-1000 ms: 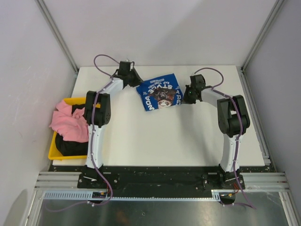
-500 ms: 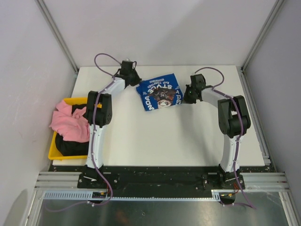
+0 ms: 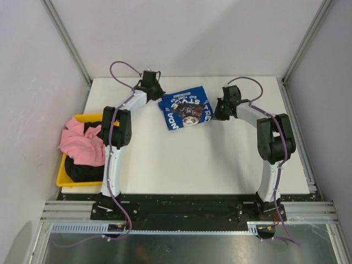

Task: Fold and stack the t-shirts
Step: Smooth out wrinkles on the folded tshirt

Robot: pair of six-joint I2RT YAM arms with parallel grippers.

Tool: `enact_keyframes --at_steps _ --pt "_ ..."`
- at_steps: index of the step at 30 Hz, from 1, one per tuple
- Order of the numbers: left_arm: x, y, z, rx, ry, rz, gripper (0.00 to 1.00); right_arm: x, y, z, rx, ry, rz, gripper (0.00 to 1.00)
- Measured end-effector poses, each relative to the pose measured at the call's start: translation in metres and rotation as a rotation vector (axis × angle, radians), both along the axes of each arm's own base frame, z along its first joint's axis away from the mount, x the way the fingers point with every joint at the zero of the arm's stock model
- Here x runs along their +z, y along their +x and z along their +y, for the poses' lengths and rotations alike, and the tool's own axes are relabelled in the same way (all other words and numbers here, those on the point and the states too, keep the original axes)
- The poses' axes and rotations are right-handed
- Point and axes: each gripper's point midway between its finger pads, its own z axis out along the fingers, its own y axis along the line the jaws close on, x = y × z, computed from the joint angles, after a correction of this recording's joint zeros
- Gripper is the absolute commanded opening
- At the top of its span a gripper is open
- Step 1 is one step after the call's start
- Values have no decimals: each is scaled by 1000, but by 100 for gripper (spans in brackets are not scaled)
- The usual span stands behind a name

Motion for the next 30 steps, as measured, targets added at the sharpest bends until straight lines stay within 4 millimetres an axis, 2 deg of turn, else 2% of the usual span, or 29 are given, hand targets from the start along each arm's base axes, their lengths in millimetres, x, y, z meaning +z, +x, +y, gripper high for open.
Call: enact_keyframes --at_steps 4,6,9,12,14,16,19,24,27,30 --pt "2 0 1 -1 11 4 0 4 -9 1 9 0 0 0" --pt "1 -2 1 -9 13 12 4 3 -17 2 14 1 8 0" --pt "-2 -7 -2 -30 7 31 17 1 -31 3 20 7 28 0" --pt "-2 -10 -4 -54 0 38 35 -5 -50 8 24 8 59 0" --pt "-2 -19 -3 -70 2 52 44 -11 -65 11 23 8 89 0" --pt "-1 -32 -1 -86 2 73 49 -17 -85 16 22 7 125 0" --pt "8 -57 0 -113 -14 98 50 -22 -118 21 17 4 175 0" --pt "37 -115 -4 -190 -58 118 49 -13 -162 23 9 -5 194 0" --pt "48 -145 -17 -259 -87 124 46 0 -183 16 -7 -11 174 0" --pt "49 -171 -41 -350 -119 143 44 9 -201 1 -40 -23 150 0"
